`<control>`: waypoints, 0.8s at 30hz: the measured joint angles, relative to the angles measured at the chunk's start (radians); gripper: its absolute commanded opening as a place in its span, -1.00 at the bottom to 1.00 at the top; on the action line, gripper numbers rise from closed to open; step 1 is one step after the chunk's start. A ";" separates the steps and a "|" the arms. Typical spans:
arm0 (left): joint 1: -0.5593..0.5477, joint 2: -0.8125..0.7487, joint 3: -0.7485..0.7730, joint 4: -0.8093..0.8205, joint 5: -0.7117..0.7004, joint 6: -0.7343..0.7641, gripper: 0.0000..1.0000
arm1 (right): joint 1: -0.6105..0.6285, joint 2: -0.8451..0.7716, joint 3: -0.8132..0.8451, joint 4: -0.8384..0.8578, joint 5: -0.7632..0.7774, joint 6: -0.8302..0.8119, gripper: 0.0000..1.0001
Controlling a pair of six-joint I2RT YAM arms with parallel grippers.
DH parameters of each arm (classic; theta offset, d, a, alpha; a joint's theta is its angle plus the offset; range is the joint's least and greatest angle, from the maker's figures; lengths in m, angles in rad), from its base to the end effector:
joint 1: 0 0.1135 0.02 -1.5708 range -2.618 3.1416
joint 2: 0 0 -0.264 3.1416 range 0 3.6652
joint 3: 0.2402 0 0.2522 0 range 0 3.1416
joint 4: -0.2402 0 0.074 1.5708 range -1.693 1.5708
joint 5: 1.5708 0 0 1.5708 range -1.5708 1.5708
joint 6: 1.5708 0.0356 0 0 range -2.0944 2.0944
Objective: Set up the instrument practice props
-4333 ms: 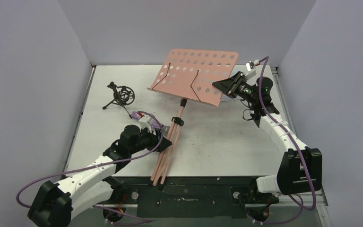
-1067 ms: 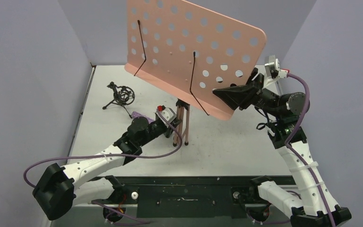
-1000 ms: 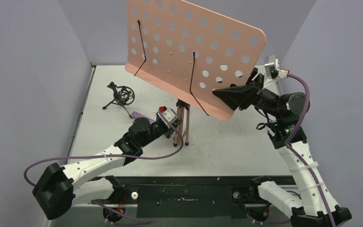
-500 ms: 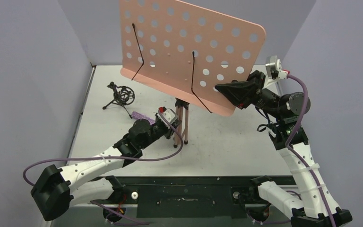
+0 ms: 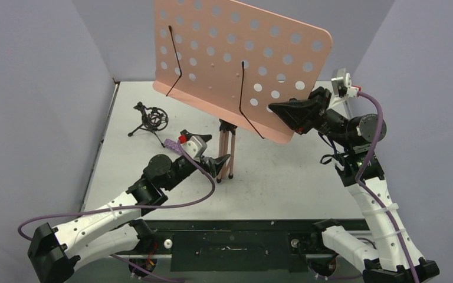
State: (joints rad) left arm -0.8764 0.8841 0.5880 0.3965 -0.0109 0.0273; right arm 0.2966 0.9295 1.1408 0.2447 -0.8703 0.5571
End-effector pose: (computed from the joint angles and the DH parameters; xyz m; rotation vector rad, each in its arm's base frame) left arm 0.1369 -0.1638 0.3146 0.6500 1.3600 -0.6791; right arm 0.1604 0.0775 0.4778 -0.6756 1.2063 1.2051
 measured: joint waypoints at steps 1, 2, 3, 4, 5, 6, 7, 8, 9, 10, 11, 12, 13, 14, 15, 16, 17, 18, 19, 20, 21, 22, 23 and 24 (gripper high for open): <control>0.000 -0.001 0.000 -0.007 -0.013 -0.002 0.68 | 0.000 0.000 0.000 0.000 0.001 0.000 -0.89; -0.001 -0.001 0.001 -0.018 -0.029 -0.008 0.67 | 0.000 0.000 0.000 0.000 0.001 0.000 -0.89; -0.003 0.001 0.002 -0.032 -0.048 -0.016 0.67 | 0.000 0.000 0.000 0.000 0.002 0.000 -0.89; -0.007 0.003 0.004 -0.047 -0.072 -0.023 0.67 | 0.002 0.000 0.000 0.000 0.002 0.000 -0.89; -0.011 0.007 0.006 -0.060 -0.094 -0.027 0.67 | 0.003 0.000 0.000 0.000 0.002 0.000 -0.89; -0.014 0.014 0.010 -0.071 -0.115 -0.031 0.63 | 0.005 0.000 0.000 0.000 0.003 0.000 -0.89; -0.017 0.022 0.015 -0.080 -0.131 -0.035 0.60 | 0.006 0.000 0.000 0.000 0.003 0.000 -0.89; -0.019 0.031 0.018 -0.082 -0.147 -0.039 0.57 | 0.007 0.000 0.000 0.000 0.002 0.000 -0.89; -0.021 0.040 0.020 -0.082 -0.159 -0.042 0.53 | 0.008 0.000 0.000 0.000 0.001 0.000 -0.89; -0.023 0.051 0.021 -0.082 -0.172 -0.043 0.46 | 0.008 0.000 0.000 0.000 0.002 0.000 -0.89; -0.024 0.061 0.021 -0.081 -0.184 -0.045 0.39 | 0.011 0.000 0.000 0.000 0.002 0.000 -0.89; -0.025 0.072 0.021 -0.080 -0.195 -0.047 0.34 | 0.011 0.000 0.000 0.000 0.003 0.000 -0.89; -0.026 0.084 0.021 -0.079 -0.204 -0.049 0.30 | 0.012 0.000 0.000 0.000 0.003 0.000 -0.89; -0.026 0.097 0.023 -0.080 -0.213 -0.050 0.27 | 0.013 0.000 0.000 0.000 0.002 0.000 -0.89; -0.026 0.110 0.025 -0.080 -0.222 -0.050 0.22 | 0.013 0.000 0.000 0.000 0.002 0.000 -0.89; -0.026 0.123 0.028 -0.079 -0.229 -0.050 0.17 | 0.013 0.000 0.000 0.000 0.002 0.000 -0.89; -0.026 0.134 0.031 -0.078 -0.233 -0.050 0.13 | 0.013 0.000 0.000 0.000 0.002 0.000 -0.89; -0.026 0.142 0.033 -0.075 -0.238 -0.050 0.07 | 0.013 0.001 0.000 0.001 0.002 0.000 -0.89; -0.026 0.149 0.034 -0.070 -0.242 -0.050 0.03 | 0.013 0.001 0.000 0.001 0.002 0.000 -0.89; -0.026 0.154 0.034 -0.063 -0.246 -0.051 0.02 | 0.013 0.001 0.000 0.000 0.003 -0.001 -0.89; -0.026 0.159 0.035 -0.057 -0.249 -0.050 0.01 | 0.013 0.001 0.000 0.001 0.003 -0.001 -0.89; -0.026 0.163 0.037 -0.052 -0.251 -0.050 -0.04 | 0.013 0.001 0.000 0.001 0.003 -0.001 -0.89; -0.026 0.166 0.038 -0.047 -0.253 -0.049 -0.11 | 0.013 0.002 0.000 0.001 0.002 -0.001 -0.89; -0.026 0.169 0.039 -0.042 -0.255 -0.049 -0.14 | 0.013 0.003 0.000 0.002 0.002 -0.001 -0.89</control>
State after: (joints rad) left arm -0.9028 1.0534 0.6266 0.3542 -0.2661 -0.0219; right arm 0.3096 0.9321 1.1408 0.2462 -0.8684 0.5564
